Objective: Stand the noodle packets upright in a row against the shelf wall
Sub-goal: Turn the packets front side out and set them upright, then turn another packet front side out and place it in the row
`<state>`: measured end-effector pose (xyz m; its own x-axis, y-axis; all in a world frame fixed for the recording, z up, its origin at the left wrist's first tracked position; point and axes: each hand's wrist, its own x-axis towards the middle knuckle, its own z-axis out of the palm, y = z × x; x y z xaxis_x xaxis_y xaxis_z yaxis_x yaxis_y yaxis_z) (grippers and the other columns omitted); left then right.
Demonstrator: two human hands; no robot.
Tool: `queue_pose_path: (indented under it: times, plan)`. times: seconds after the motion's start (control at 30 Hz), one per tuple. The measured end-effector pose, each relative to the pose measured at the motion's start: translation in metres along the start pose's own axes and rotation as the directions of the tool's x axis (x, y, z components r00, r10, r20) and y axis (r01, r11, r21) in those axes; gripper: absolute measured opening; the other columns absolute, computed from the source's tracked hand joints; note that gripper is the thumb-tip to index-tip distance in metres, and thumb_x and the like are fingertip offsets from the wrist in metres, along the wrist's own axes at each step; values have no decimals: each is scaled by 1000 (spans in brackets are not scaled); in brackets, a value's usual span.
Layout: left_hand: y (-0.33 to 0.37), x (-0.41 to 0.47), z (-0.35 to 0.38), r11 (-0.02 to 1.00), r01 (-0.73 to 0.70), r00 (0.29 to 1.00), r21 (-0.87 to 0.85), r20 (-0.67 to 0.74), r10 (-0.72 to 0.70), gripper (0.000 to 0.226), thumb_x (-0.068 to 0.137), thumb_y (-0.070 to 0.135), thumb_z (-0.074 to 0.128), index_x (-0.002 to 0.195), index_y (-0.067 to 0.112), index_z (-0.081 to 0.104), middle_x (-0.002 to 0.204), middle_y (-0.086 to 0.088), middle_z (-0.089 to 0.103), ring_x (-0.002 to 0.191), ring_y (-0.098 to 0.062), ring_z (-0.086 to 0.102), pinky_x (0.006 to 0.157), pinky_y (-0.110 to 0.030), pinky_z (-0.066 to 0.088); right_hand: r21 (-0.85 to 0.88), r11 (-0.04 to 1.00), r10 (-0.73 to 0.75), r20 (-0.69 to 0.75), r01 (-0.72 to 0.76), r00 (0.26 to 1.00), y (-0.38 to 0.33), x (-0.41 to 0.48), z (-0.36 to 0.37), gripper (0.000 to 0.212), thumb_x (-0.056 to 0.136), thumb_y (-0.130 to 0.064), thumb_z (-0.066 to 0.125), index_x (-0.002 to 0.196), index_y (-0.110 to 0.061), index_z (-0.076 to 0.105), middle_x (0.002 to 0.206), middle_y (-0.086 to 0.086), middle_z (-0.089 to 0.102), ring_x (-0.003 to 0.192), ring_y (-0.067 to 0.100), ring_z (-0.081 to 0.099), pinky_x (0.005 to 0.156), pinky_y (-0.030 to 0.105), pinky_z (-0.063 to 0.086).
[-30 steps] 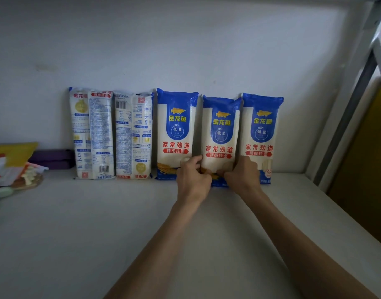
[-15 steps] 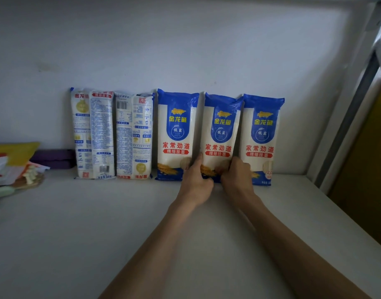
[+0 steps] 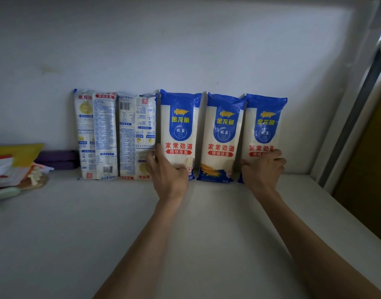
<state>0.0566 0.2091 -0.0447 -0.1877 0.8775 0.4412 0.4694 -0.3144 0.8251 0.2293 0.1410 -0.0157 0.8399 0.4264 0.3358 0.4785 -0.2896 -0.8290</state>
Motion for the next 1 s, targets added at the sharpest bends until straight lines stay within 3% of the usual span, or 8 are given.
queue_pose_path:
  times: [0.1, 0.23, 0.4, 0.57, 0.67, 0.77, 0.87, 1.0]
  plan:
    - [0, 0, 4, 996, -53, 997, -78, 56, 57, 80, 78, 12, 76, 147, 15, 35, 138, -8, 42, 129, -23, 44, 95, -39, 52, 47, 998, -31, 5, 31, 1000, 7, 2, 2, 81, 75, -14, 80, 136, -4, 28, 135, 21, 38, 127, 38, 40, 101, 53, 45]
    - [-2, 5, 3, 992, -71, 990, -107, 116, 83, 74, 81, 12, 73, 147, 16, 39, 136, -5, 43, 128, -18, 44, 92, -26, 44, 59, 997, -58, 0, 58, 998, 10, 5, 3, 81, 74, -16, 81, 135, -4, 29, 134, 21, 39, 125, 38, 42, 98, 51, 46]
    - [-5, 13, 2, 990, -44, 973, -133, 218, 72, 75, 83, 16, 72, 149, 19, 35, 138, -3, 38, 130, -20, 43, 102, -46, 49, 29, 996, -84, 6, 84, 996, 11, 5, 8, 82, 75, -20, 80, 136, -4, 27, 134, 21, 39, 124, 38, 42, 99, 51, 46]
    - [-1, 15, -3, 984, -28, 982, -177, 180, 61, 57, 82, 11, 70, 134, 19, 49, 133, -5, 47, 124, -19, 48, 95, -42, 53, -49, 996, -76, 7, 77, 997, 7, 2, -2, 87, 72, -26, 82, 137, -3, 27, 134, 22, 38, 125, 39, 41, 106, 50, 39]
    - [2, 16, -14, 971, 35, 990, -236, 143, -1, 40, 85, 15, 67, 122, 21, 54, 125, 0, 55, 116, -17, 57, 84, -38, 59, -101, 990, -96, -18, 94, 995, -2, -14, -15, 85, 73, -16, 81, 138, -4, 28, 136, 22, 36, 129, 38, 37, 109, 48, 33]
    - [15, 19, -36, 958, 98, 994, -270, 82, -78, 45, 87, 20, 63, 130, 18, 50, 128, 2, 53, 115, -15, 55, 88, -34, 53, -12, 989, -145, 125, 148, 981, -19, -39, -20, 62, 81, -5, 72, 132, -6, 37, 134, 18, 42, 127, 32, 44, 104, 47, 45]
    - [18, 30, -69, 960, 125, 992, -251, 54, -115, 48, 84, 18, 61, 131, 16, 50, 128, -2, 53, 116, -20, 53, 91, -35, 47, 95, 975, -223, 322, 203, 920, -43, -70, -8, 40, 86, 2, 58, 124, -6, 48, 123, 11, 57, 114, 26, 57, 88, 36, 52]
    - [-8, 53, -104, 964, 166, 983, -206, 110, -146, 46, 79, 18, 62, 124, 19, 51, 117, 5, 54, 108, -22, 59, 89, -41, 53, 206, 951, -305, 517, 229, 800, -78, -113, 25, 35, 89, -6, 58, 123, -11, 53, 118, 3, 63, 108, 19, 59, 84, 29, 51]
